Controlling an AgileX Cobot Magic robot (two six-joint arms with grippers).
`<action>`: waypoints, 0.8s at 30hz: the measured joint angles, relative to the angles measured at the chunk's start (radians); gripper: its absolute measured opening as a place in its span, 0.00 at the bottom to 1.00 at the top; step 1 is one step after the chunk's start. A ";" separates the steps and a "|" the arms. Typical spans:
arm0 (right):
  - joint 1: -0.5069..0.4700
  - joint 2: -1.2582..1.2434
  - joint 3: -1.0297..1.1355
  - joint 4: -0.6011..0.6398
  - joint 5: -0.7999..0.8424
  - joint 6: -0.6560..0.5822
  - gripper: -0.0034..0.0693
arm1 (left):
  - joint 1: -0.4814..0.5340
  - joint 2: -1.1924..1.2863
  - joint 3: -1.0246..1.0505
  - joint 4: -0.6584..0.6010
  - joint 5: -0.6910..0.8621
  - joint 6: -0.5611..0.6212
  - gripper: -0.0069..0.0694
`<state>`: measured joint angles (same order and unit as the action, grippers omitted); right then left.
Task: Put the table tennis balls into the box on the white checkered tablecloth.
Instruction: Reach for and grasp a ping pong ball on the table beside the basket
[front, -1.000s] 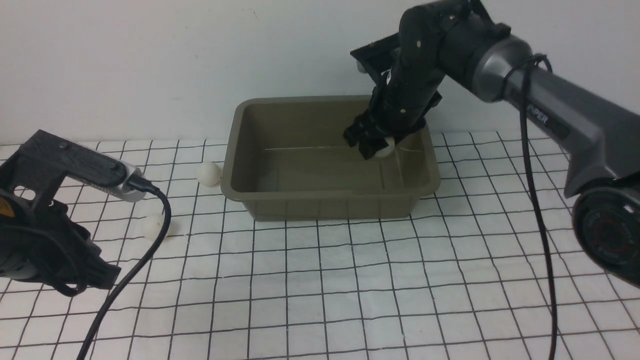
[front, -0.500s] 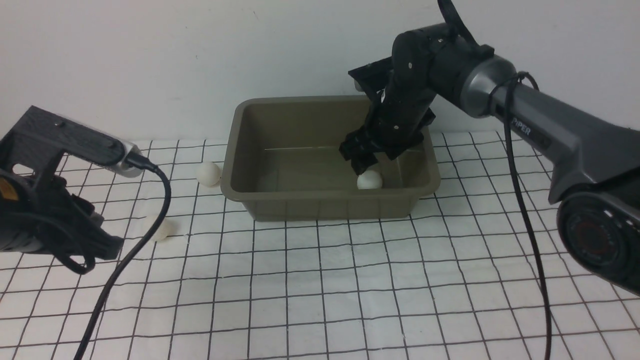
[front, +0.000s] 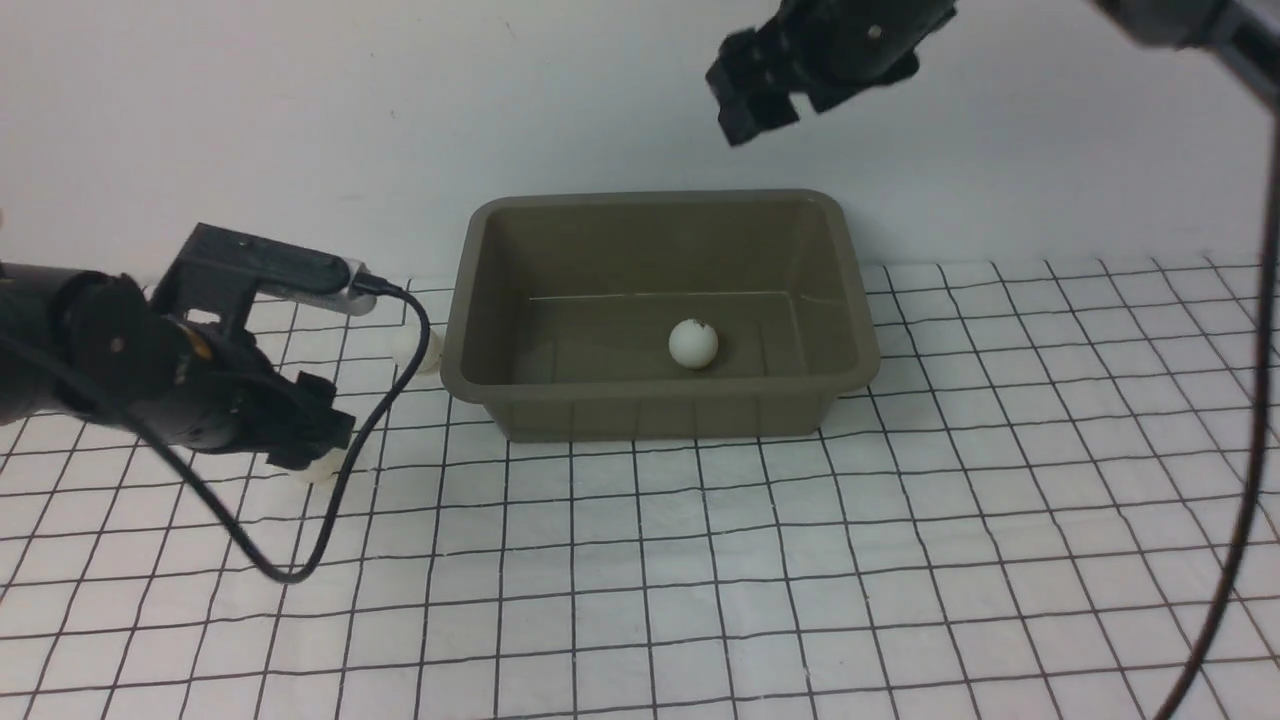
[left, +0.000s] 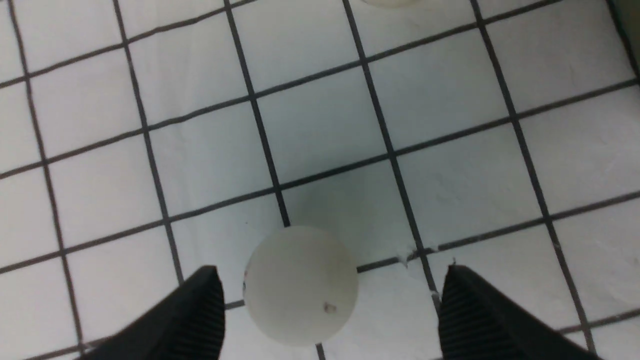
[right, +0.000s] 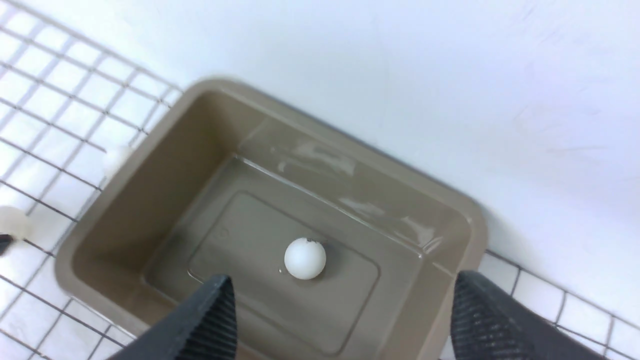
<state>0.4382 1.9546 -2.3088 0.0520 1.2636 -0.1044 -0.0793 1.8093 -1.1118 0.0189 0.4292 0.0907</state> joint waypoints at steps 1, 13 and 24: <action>0.000 -0.016 0.006 0.000 0.002 0.000 0.76 | 0.000 0.025 -0.029 0.000 0.022 -0.005 0.76; -0.002 -0.053 0.046 -0.061 0.015 0.000 0.76 | 0.023 0.099 -0.158 0.023 0.176 -0.040 0.76; -0.002 -0.053 0.046 -0.067 0.015 0.000 0.76 | 0.078 0.150 -0.161 -0.043 0.196 -0.028 0.76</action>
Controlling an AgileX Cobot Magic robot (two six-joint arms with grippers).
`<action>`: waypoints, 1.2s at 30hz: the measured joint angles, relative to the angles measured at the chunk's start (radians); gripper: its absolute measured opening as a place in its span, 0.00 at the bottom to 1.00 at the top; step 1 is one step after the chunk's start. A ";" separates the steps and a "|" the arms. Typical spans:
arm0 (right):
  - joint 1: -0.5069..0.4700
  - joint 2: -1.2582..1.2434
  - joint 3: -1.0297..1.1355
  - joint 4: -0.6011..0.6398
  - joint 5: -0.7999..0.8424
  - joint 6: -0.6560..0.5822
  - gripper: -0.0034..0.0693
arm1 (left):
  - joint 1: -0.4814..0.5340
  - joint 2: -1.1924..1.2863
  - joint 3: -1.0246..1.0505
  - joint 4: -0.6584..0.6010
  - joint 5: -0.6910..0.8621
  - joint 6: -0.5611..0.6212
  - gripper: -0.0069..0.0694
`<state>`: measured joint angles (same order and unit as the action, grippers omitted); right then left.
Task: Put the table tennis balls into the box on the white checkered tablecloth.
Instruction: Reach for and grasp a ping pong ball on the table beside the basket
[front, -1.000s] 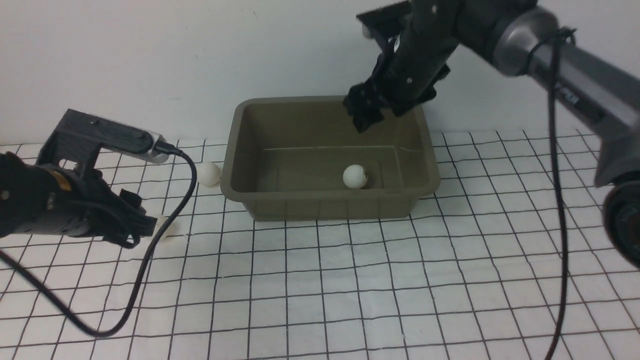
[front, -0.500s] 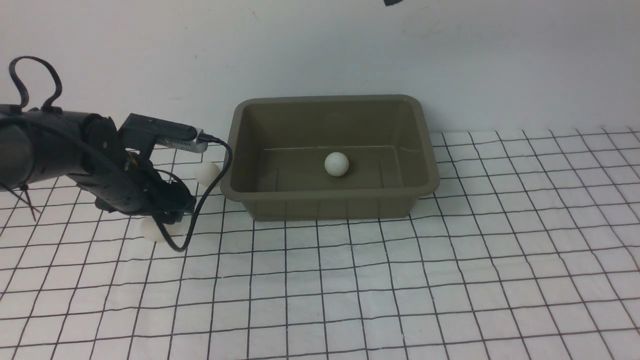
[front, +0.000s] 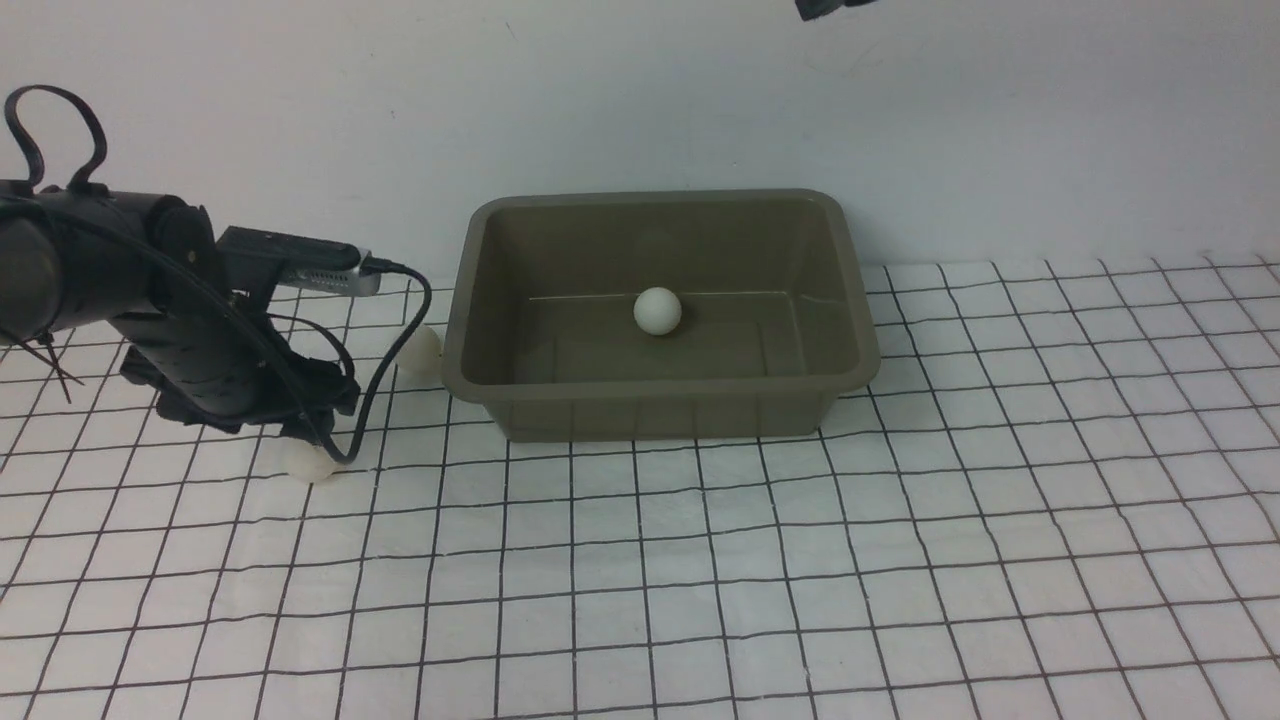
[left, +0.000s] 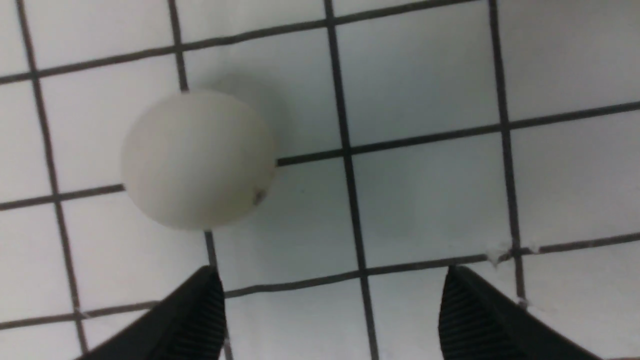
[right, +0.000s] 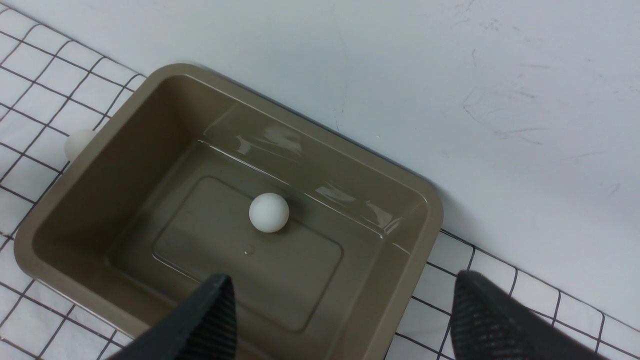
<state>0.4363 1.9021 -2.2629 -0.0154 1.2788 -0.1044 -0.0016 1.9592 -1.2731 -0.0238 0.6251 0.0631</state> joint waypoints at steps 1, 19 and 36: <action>0.000 0.000 0.000 0.000 0.000 0.000 0.76 | -0.001 0.005 -0.002 -0.016 -0.001 0.013 0.76; 0.000 0.000 0.000 -0.007 0.000 0.001 0.76 | 0.009 0.023 -0.202 -0.007 0.080 0.043 0.76; 0.000 0.000 0.000 -0.005 0.000 0.001 0.76 | 0.102 0.145 -0.472 0.136 0.135 -0.032 0.76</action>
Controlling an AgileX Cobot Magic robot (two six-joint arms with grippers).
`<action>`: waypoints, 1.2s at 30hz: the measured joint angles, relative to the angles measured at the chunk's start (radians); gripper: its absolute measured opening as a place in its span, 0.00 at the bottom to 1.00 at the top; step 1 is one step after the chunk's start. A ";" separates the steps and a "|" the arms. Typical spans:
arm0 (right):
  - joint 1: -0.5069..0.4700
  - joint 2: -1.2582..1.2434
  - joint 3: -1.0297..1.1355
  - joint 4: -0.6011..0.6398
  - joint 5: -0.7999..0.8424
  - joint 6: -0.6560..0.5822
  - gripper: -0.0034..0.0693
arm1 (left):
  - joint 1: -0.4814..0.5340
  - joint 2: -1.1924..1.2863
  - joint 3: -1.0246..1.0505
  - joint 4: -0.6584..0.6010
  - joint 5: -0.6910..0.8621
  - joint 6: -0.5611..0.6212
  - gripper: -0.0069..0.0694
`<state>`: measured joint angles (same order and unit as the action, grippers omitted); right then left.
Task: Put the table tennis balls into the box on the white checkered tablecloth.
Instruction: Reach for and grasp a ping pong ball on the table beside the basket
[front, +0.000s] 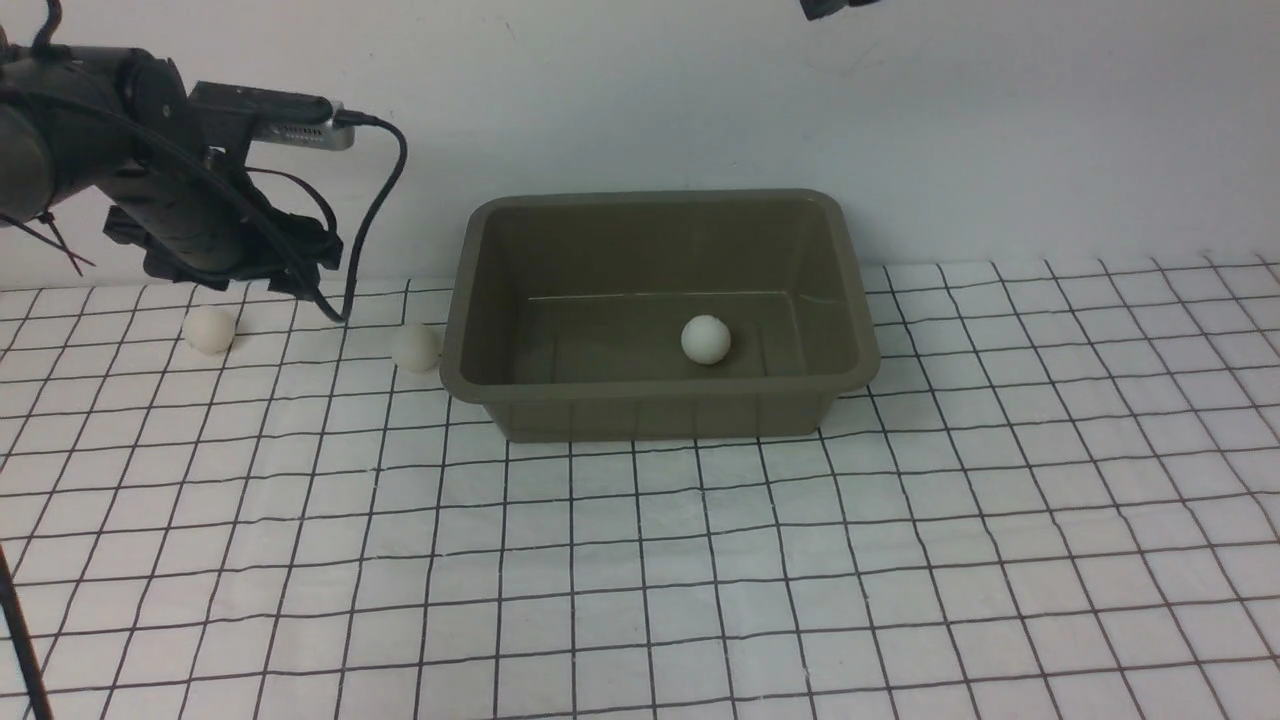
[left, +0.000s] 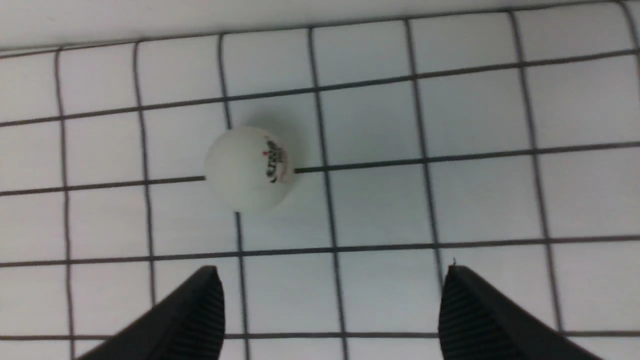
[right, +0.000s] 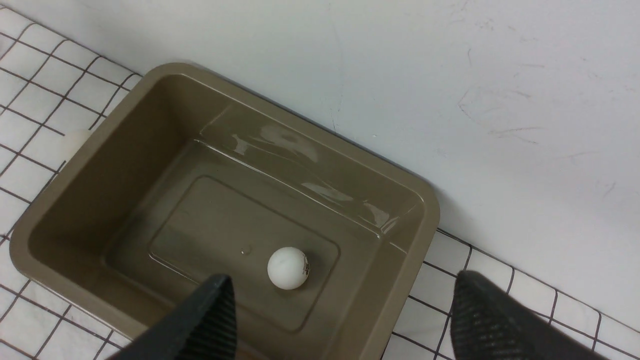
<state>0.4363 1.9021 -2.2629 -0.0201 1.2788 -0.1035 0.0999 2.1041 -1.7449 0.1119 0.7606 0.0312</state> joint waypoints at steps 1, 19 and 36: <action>0.000 0.000 0.000 0.000 0.000 0.000 0.76 | 0.019 0.009 -0.011 0.001 0.002 0.000 0.76; 0.000 0.007 0.000 0.000 0.001 0.000 0.76 | 0.162 0.247 -0.314 -0.092 0.024 0.080 0.76; 0.000 0.007 0.000 0.000 0.001 0.001 0.76 | 0.200 0.363 -0.395 -0.112 0.041 0.091 0.76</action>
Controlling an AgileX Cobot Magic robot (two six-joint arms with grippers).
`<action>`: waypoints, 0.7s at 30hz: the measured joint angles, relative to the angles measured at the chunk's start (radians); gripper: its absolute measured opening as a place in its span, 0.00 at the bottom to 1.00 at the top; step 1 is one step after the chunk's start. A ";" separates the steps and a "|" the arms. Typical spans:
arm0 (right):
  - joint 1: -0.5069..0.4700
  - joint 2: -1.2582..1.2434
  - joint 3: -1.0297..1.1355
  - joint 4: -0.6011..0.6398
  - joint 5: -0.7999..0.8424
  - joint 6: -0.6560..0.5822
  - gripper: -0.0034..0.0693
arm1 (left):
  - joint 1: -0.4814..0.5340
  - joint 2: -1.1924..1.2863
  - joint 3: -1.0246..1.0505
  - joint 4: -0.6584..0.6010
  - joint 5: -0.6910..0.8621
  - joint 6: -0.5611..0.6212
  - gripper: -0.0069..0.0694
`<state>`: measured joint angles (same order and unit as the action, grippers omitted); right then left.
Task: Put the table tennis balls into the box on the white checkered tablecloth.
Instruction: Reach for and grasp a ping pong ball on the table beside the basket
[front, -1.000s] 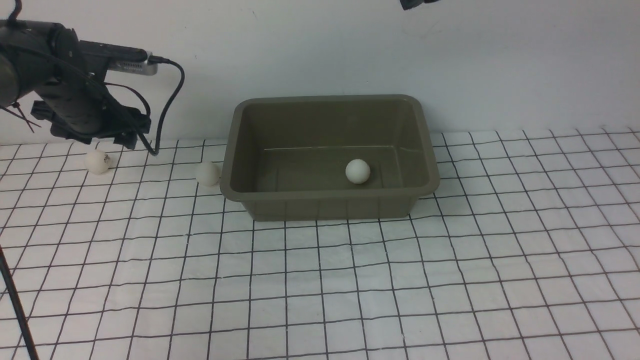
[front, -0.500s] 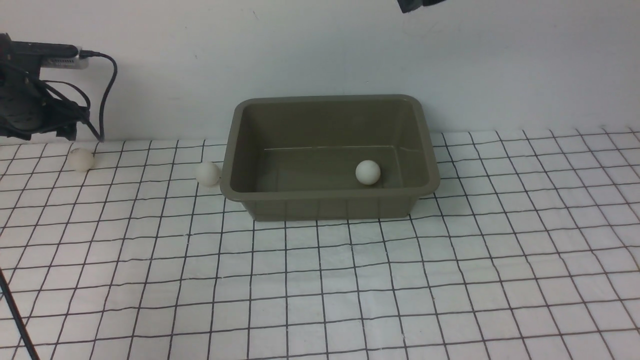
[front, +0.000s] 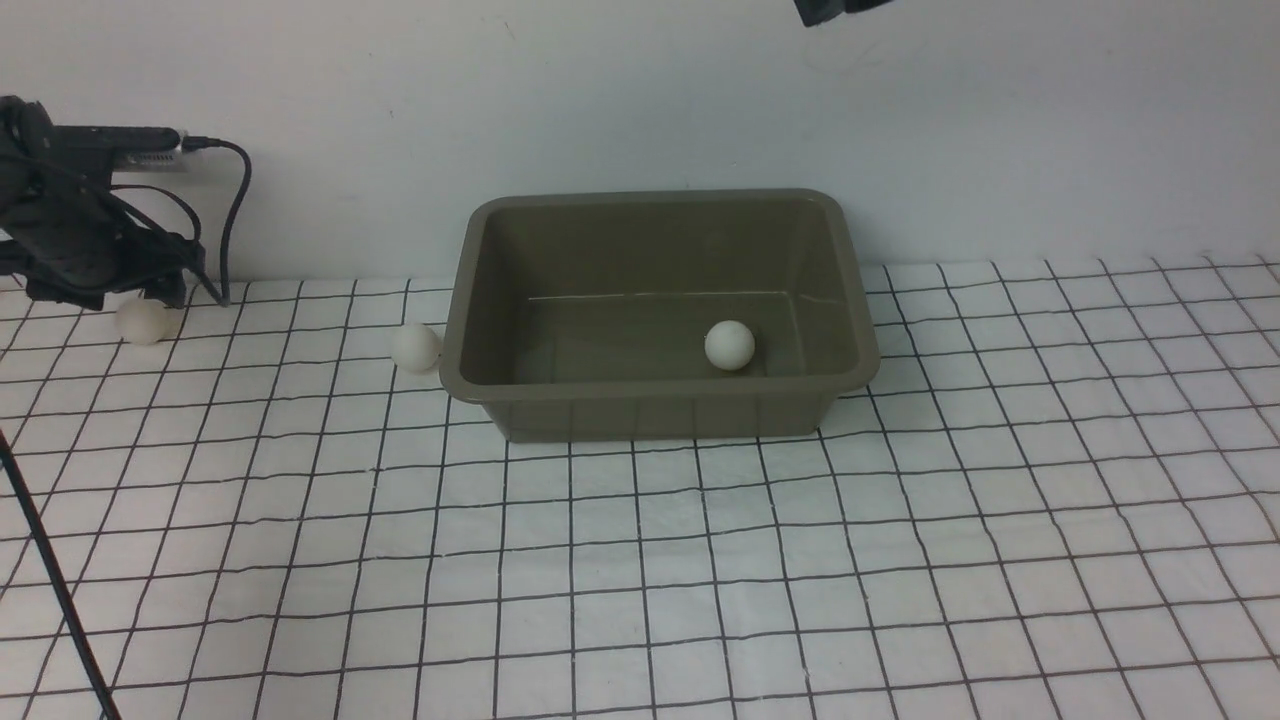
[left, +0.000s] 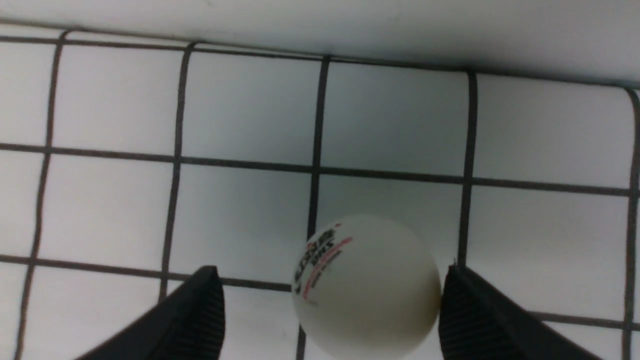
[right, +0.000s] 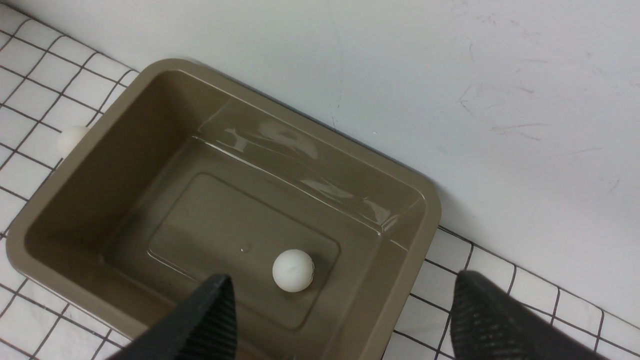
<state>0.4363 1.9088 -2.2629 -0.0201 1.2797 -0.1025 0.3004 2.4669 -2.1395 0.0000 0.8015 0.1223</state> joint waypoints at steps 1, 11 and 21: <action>0.000 0.000 0.000 0.000 0.000 0.000 0.76 | 0.001 0.004 0.000 0.000 0.003 0.000 0.76; 0.000 0.000 0.000 0.000 0.000 0.001 0.76 | 0.001 0.036 0.000 -0.035 -0.042 0.006 0.74; 0.000 0.000 0.000 -0.001 0.000 0.001 0.76 | 0.001 0.037 0.000 -0.046 -0.068 0.007 0.55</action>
<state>0.4363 1.9088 -2.2629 -0.0210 1.2797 -0.1016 0.3012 2.5037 -2.1395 -0.0460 0.7334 0.1293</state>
